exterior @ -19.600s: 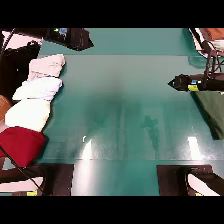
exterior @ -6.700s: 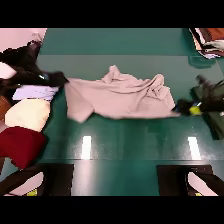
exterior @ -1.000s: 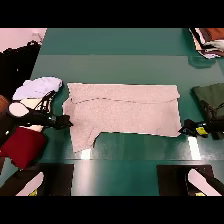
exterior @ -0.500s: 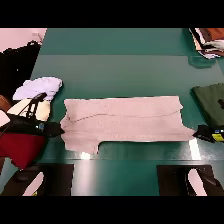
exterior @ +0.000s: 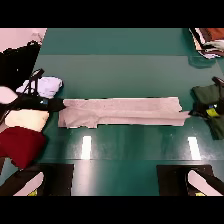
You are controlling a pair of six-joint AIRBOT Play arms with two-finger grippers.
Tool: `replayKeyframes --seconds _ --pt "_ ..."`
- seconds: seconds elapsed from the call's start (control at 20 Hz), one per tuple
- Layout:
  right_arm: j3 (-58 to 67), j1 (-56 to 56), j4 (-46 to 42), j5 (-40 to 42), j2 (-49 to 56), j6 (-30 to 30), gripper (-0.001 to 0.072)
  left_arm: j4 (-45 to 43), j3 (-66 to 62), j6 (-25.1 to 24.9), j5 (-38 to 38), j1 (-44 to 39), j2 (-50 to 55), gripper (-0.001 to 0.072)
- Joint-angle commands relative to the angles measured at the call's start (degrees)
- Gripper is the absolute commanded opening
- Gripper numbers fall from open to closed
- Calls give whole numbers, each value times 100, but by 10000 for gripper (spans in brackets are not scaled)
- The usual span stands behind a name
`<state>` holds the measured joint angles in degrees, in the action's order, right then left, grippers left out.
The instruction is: Fold the shirts.
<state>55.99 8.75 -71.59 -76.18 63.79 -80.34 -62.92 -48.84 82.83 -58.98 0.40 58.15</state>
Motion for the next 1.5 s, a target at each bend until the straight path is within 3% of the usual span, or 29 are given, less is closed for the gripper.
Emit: replayKeyframes --seconds 0.0,0.05,0.15,0.2,0.5,0.55,0.6,0.65,0.8,1.0,1.15,1.2,1.3,1.35,1.45 --pt "916 -256 289 216 1259 -85 16 39 -291 -72 955 0 1084 23" --pt "1128 -243 579 256 1558 -57 48 48 -404 -72 990 0 1327 46" --pt "1421 -142 1029 269 1965 35 350 81 -664 -26 833 0 1670 610" --pt "1530 -81 1165 199 2105 131 390 85 -780 -33 675 0 1720 651" --pt "1563 754 1200 -702 2225 723 390 350 -1414 -37 -409 -7 1694 643" --pt "1451 918 1200 -743 2227 756 390 535 -1410 -44 -411 -7 1698 454" --pt "1300 1056 1200 -732 2229 780 426 656 -1410 -175 -404 -44 1696 173" --pt "1082 1182 1207 -669 2232 920 537 702 -1408 -323 -374 -120 1698 24" --pt "463 1384 1272 -466 2343 1167 557 723 -1408 -374 -164 -542 1716 22" --pt "85 1329 2326 -280 2745 1628 555 726 -1408 -369 299 -1290 1744 21" --pt "81 1025 2557 118 2933 1641 551 721 -1408 -317 675 -1825 1744 21" --pt "83 885 2564 315 2929 1641 516 721 -1408 -295 868 -1989 1744 21" --pt "90 662 2557 542 2920 1644 187 723 -1449 -166 1222 -2245 1812 21" --pt "140 568 2551 551 2922 1679 68 726 -1526 -157 1248 -2352 1934 21" --pt "380 382 2551 350 2859 1784 15 730 -1784 -116 1086 -2546 2339 21"
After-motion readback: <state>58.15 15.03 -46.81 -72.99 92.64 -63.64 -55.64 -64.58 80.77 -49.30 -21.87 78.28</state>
